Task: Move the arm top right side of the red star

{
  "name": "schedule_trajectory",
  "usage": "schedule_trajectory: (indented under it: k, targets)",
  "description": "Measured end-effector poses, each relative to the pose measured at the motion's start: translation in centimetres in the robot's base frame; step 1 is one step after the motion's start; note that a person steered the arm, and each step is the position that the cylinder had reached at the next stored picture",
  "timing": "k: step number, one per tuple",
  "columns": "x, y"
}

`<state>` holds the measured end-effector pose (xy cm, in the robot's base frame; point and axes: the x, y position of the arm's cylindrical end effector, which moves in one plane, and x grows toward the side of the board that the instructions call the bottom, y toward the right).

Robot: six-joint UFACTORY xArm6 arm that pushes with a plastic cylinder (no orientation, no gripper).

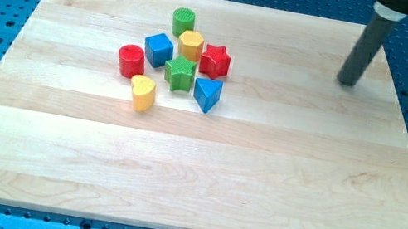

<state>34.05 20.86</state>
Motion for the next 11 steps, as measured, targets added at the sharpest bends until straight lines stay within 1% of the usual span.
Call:
schedule_trajectory:
  k: [3, 9, 11]
  targets:
    - [0.0, -3.9]
    - [0.1, -5.0]
    - [0.1, -11.9]
